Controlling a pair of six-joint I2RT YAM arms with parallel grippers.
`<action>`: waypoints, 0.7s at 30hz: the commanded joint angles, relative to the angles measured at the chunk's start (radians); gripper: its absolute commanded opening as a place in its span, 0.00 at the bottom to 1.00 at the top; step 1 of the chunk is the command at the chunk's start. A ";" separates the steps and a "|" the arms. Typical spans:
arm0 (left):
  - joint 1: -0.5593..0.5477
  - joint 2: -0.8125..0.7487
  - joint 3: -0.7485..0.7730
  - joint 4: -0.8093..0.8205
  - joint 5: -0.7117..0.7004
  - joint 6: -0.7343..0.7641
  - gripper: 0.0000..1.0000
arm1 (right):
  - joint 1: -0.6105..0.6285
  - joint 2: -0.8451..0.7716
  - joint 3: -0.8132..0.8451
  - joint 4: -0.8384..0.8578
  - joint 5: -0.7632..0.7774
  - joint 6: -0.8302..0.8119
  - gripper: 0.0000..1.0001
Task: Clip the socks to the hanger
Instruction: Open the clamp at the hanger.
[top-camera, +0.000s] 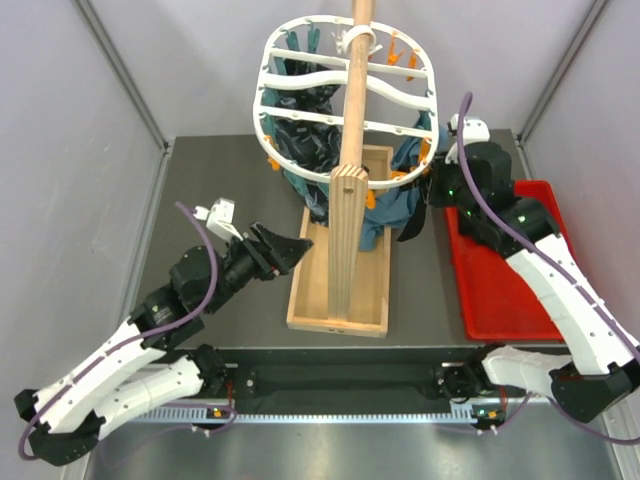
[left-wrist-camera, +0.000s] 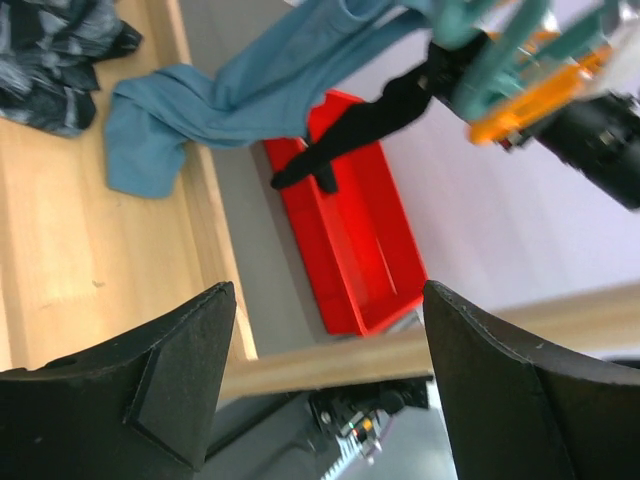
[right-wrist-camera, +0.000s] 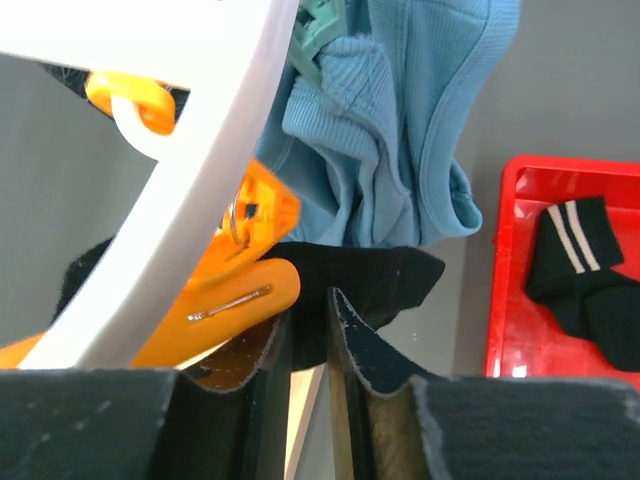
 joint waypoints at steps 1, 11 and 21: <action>-0.001 0.016 -0.010 0.161 -0.097 -0.013 0.80 | -0.022 -0.030 -0.058 0.049 -0.010 -0.037 0.19; -0.001 0.244 0.122 0.207 -0.175 0.094 0.80 | -0.022 -0.130 -0.164 0.050 -0.196 -0.030 0.34; 0.000 0.405 0.238 0.282 -0.106 0.125 0.80 | -0.022 -0.281 -0.160 -0.041 -0.312 -0.060 0.39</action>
